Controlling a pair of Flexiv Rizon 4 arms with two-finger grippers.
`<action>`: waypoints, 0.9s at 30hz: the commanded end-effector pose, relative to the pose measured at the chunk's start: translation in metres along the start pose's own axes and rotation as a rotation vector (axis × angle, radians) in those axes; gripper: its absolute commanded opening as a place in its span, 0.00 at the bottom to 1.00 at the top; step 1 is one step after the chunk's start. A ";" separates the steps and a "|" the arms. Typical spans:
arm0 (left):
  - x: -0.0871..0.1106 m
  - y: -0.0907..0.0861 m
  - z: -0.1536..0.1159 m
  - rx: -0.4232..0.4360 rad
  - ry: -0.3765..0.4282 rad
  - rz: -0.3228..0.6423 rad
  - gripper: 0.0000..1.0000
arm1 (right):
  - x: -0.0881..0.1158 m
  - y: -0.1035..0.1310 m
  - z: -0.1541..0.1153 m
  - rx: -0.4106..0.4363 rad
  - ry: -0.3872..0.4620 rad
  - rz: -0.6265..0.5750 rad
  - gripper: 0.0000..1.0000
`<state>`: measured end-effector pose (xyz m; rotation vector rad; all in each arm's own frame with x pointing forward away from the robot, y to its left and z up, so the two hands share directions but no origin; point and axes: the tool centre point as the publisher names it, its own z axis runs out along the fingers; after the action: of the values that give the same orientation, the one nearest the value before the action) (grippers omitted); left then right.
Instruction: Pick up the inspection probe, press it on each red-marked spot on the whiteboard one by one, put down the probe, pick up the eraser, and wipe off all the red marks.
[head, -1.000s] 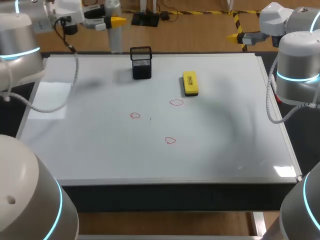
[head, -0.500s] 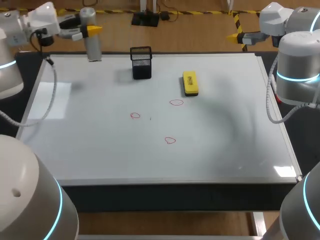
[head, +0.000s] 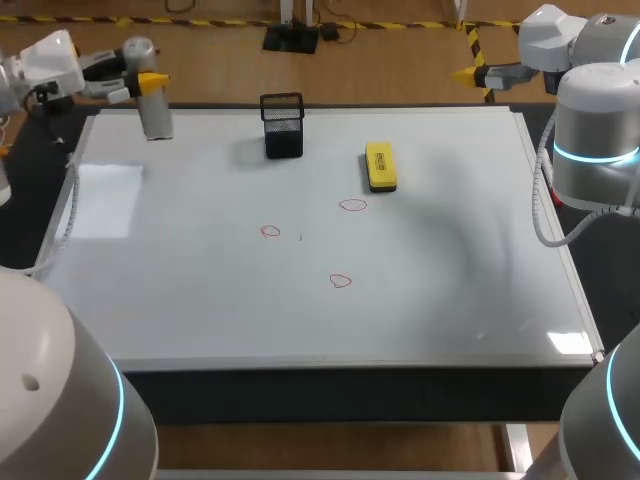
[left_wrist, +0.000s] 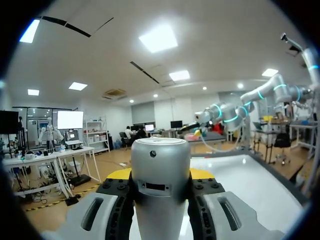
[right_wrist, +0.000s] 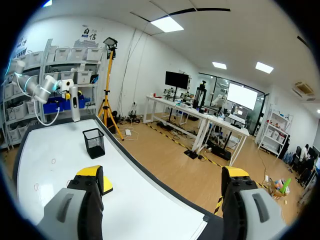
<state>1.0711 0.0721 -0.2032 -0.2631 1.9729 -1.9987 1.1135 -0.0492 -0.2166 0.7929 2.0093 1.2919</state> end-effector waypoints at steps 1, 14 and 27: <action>-0.008 0.003 -0.005 -0.002 0.026 0.000 0.00 | 0.000 0.000 0.000 0.001 0.001 0.000 1.00; -0.012 0.010 -0.012 0.009 0.012 -0.031 0.00 | 0.000 0.000 0.000 0.001 0.001 0.000 1.00; -0.012 0.010 -0.012 0.009 0.012 -0.031 0.00 | 0.003 -0.001 0.008 0.025 0.066 -0.018 1.00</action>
<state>1.0793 0.0877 -0.2133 -0.2844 1.9779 -2.0324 1.1117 -0.0437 -0.2182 0.7744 2.0230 1.3002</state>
